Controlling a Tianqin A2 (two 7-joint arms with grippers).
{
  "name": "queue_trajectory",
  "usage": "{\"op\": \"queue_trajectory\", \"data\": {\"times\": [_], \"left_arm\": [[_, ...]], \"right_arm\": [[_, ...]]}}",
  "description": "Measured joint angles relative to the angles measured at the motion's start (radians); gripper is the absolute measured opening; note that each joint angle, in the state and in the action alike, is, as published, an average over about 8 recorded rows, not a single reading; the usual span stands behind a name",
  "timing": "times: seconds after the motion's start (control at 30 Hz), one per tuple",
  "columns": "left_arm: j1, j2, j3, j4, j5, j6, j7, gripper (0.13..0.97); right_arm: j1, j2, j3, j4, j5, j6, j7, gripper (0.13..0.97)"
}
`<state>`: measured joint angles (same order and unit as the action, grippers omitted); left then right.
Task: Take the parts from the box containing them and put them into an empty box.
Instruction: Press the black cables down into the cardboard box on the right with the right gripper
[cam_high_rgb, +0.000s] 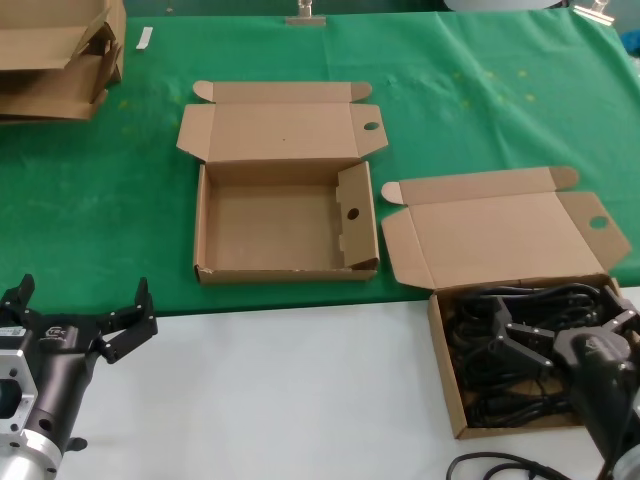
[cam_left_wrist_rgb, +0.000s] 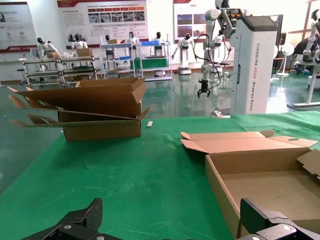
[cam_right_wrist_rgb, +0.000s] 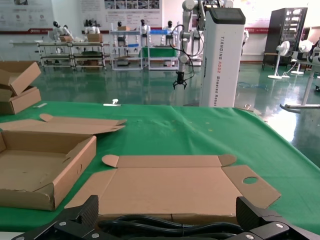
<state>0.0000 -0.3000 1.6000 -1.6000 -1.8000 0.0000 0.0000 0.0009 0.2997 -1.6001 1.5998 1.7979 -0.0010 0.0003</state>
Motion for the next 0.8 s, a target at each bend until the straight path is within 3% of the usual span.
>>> {"op": "queue_trajectory", "data": {"times": [0.8], "left_arm": [[0.000,0.000,0.000,0.000,0.000,0.000,0.000,0.966]], "right_arm": [[0.000,0.000,0.000,0.000,0.000,0.000,0.000,0.966]]}}
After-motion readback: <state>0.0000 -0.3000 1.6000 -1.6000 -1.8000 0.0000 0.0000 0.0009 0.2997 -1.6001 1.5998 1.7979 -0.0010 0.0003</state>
